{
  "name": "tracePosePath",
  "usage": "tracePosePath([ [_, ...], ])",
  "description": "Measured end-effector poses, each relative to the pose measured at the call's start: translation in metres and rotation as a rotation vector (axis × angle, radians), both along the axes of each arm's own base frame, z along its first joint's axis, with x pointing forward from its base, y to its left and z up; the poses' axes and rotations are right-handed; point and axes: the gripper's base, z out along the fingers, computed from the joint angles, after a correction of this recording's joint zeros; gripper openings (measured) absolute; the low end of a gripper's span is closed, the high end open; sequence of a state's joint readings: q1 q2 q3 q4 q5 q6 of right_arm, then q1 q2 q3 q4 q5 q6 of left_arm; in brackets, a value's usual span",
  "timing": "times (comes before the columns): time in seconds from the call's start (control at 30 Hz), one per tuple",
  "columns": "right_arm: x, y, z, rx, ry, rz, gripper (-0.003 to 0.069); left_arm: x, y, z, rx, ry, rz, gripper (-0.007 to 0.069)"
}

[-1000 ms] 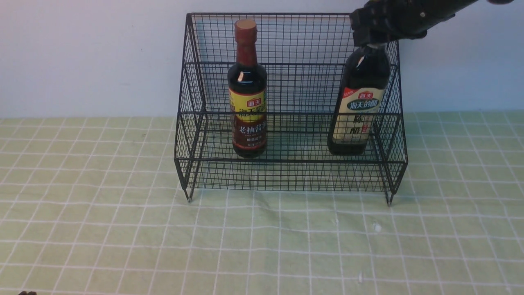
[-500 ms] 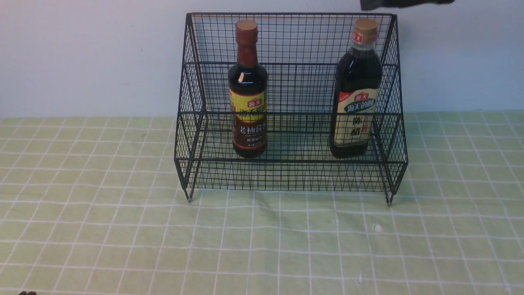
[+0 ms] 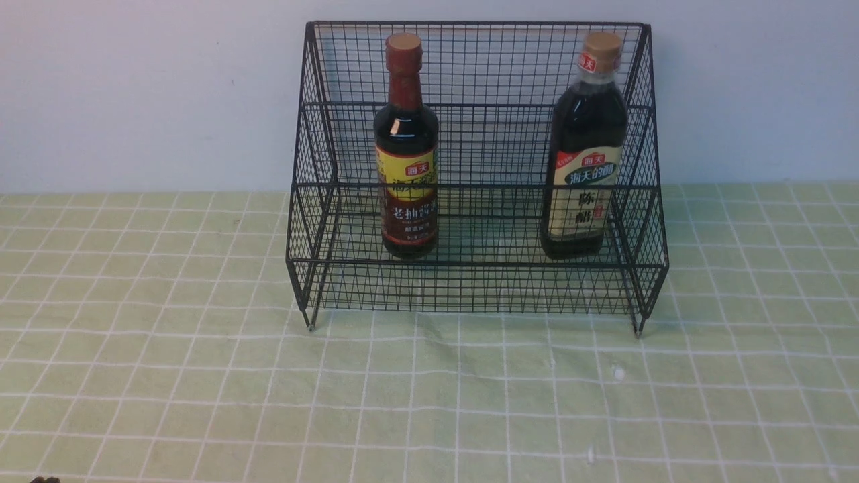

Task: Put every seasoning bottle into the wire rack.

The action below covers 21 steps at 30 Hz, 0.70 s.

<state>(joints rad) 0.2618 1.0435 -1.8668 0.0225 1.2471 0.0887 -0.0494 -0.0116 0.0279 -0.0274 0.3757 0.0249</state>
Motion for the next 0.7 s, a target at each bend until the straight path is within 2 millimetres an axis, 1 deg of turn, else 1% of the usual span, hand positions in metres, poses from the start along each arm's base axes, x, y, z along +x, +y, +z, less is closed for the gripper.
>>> tracePosePath([
  [0.07,-0.035,-0.012,-0.005,0.027,-0.042,-0.034,0.0063,0.0,0.0,0.0,0.0,0.0,0.0,0.0004],
  [0.1,-0.043,-0.016,-0.011,0.033,-0.049,-0.051,0.0048,0.0,0.0,0.0,0.0,0.0,0.0,0.0004],
  [0.13,-0.069,-0.025,-0.02,0.05,-0.105,-0.075,0.0022,0.0,0.0,0.0,0.0,0.0,0.0,0.0004],
  [0.17,-0.084,-0.031,-0.03,0.058,-0.149,-0.094,0.0004,0.0,0.0,0.0,0.0,0.0,0.0,0.0004],
  [0.2,-0.098,-0.036,-0.042,0.065,-0.203,-0.109,-0.0003,0.0,0.0,0.0,0.0,0.0,0.0,0.0004],
  [0.23,-0.103,-0.038,-0.047,0.067,-0.226,-0.114,-0.0005,0.0,0.0,0.0,0.0,0.0,0.0,0.0004],
  [0.27,-0.117,-0.043,-0.069,0.071,-0.312,-0.129,-0.0011,0.0,0.0,0.0,0.0,0.0,0.0,0.0004],
  [0.3,-0.133,-0.048,-0.084,0.081,-0.399,-0.131,-0.0013,0.0,0.0,0.0,0.0,0.0,0.0,0.0004],
  [0.33,-0.136,-0.048,-0.095,0.081,-0.442,-0.128,-0.0013,0.0,0.0,0.0,0.0,0.0,0.0,0.0004],
  [0.4,-0.154,-0.051,-0.126,0.12,-0.579,-0.108,-0.0013,0.0,0.0,0.0,0.0,0.0,0.0,0.0004],
  [0.5,-0.163,-0.051,-0.156,0.16,-0.673,-0.087,-0.0013,0.0,0.0,0.0,0.0,0.0,0.0,0.0004],
  [0.53,-0.162,-0.051,-0.164,0.166,-0.686,-0.082,-0.0013,0.0,0.0,0.0,0.0,0.0,0.0,0.0004],
  [0.57,-0.162,-0.051,-0.166,0.167,-0.687,-0.081,-0.0013,0.0,0.0,0.0,0.0,0.0,0.0,0.0004],
  [0.6,-0.159,-0.05,-0.173,0.169,-0.692,-0.077,-0.0013,0.0,0.0,0.0,0.0,0.0,0.0,0.0004],
  [0.63,-0.154,-0.048,-0.18,0.164,-0.682,-0.073,-0.0013,0.0,0.0,0.0,0.0,0.0,0.0,0.0004],
  [0.7,-0.147,-0.046,-0.187,0.159,-0.665,-0.07,-0.0013,0.0,0.0,0.0,0.0,0.001,0.0,0.0004],
])
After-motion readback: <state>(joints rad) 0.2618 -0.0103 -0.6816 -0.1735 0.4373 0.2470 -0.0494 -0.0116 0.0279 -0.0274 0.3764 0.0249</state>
